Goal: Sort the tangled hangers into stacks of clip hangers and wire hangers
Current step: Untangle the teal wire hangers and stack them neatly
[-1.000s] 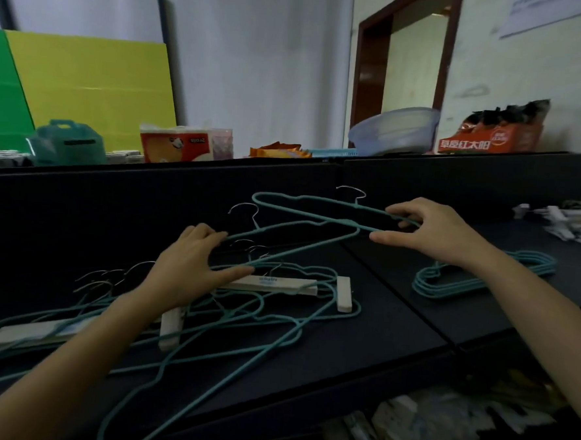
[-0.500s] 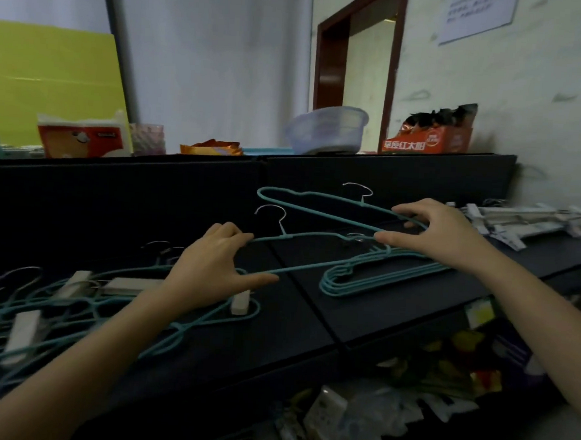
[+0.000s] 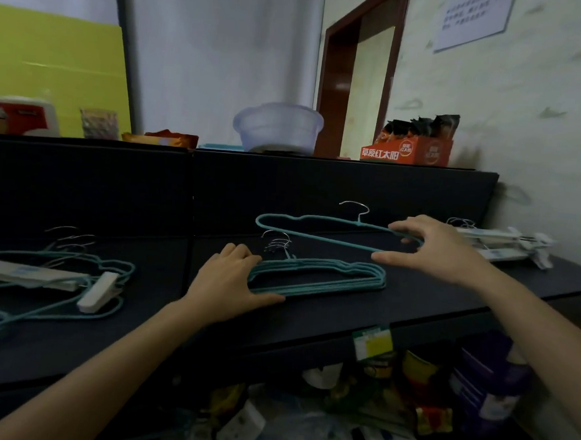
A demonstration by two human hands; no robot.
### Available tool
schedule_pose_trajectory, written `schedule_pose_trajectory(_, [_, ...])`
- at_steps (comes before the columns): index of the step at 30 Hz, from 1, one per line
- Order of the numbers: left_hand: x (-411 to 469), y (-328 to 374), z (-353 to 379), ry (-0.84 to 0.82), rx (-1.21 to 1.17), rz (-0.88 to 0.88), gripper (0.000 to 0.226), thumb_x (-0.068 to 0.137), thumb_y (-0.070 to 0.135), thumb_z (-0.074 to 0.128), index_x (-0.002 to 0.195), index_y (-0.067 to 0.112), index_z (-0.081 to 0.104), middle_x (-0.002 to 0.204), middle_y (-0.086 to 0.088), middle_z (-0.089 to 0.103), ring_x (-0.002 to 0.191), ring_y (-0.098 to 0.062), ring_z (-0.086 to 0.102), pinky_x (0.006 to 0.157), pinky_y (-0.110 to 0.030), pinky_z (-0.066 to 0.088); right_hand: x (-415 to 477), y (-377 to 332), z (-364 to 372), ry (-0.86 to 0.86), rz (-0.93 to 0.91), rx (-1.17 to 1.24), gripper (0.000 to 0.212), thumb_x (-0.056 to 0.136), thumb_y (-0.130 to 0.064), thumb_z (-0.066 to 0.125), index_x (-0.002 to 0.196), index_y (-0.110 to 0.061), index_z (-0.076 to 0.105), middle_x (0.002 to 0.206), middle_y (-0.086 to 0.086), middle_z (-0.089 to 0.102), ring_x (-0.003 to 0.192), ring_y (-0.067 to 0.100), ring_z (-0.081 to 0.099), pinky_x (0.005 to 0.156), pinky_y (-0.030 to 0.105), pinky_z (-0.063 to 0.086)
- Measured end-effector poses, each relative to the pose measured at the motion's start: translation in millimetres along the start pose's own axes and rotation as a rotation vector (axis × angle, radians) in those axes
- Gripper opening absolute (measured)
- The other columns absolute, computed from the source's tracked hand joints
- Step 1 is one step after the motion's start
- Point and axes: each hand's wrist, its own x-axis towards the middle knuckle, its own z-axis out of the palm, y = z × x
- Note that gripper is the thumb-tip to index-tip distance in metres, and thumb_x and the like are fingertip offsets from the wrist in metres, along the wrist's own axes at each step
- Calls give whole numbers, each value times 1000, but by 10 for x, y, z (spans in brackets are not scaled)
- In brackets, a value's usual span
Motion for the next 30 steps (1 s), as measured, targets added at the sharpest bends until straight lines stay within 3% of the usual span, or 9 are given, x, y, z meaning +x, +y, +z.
schedule_pose_trajectory(6, [196,171,125,-13,14,-67,87,71,74,49,137,17,40,122,3,48,111,-14,42,92,-26,36,63,280,-24,-31,-43,48,100,45,-79,57,128,-22,53,113,-12,47,105,9,56,93,36,48])
schedule_pose_trajectory(8, [215,176,124,-45,-9,-84,103,60,86,41,137,18,41,122,5,48,111,-12,43,92,-26,38,96,335,-11,-38,-60,50,101,45,-80,56,128,-24,53,115,-13,47,106,8,56,94,39,49])
schedule_pose_trajectory(11, [221,156,134,-64,-54,-122,134,32,101,13,136,22,42,125,8,46,113,-11,45,90,-26,42,167,382,27,-64,-71,81,97,47,-78,58,128,-24,52,116,-13,47,106,9,55,95,36,48])
schedule_pose_trajectory(16, [138,109,49,-51,-60,-190,134,28,101,16,135,25,43,136,7,44,122,-11,42,96,-28,40,294,364,142,-154,-143,73,104,42,-81,55,130,-24,51,117,-13,48,109,9,53,95,36,47])
schedule_pose_trajectory(19, [-4,-12,-79,-63,-76,-240,125,31,101,22,132,31,45,130,10,48,118,-10,43,93,-28,40,365,304,265,-204,-181,95,103,45,-79,56,132,-24,49,118,-14,46,111,9,52,97,39,46])
schedule_pose_trajectory(22, [-180,-184,-218,-78,-56,-266,111,43,98,27,125,28,51,116,9,52,109,-10,46,90,-28,43,426,203,434,-268,-219,114,100,50,-75,58,134,-23,46,119,-13,44,111,9,49,98,32,43])
schedule_pose_trajectory(24, [-301,-280,-298,-97,-46,-276,76,68,77,46,121,23,55,112,7,55,107,-12,50,92,-30,43,464,126,537,-323,-239,109,100,51,-73,59,136,-22,44,121,-12,42,113,10,47,99,30,42])
schedule_pose_trajectory(26, [-412,-347,-349,-66,-49,-283,39,86,41,56,119,19,58,111,6,56,107,-13,52,93,-26,41,484,64,636,-370,-257,86,104,50,-76,57,138,-24,40,129,-9,41,119,12,43,102,33,40])
schedule_pose_trajectory(30, [-533,-412,-387,-19,-46,-300,27,91,20,54,117,14,60,113,1,60,107,-15,55,91,-25,41,504,24,759,-401,-271,35,91,67,-63,65,142,-22,35,139,-5,37,127,14,39,106,31,36])
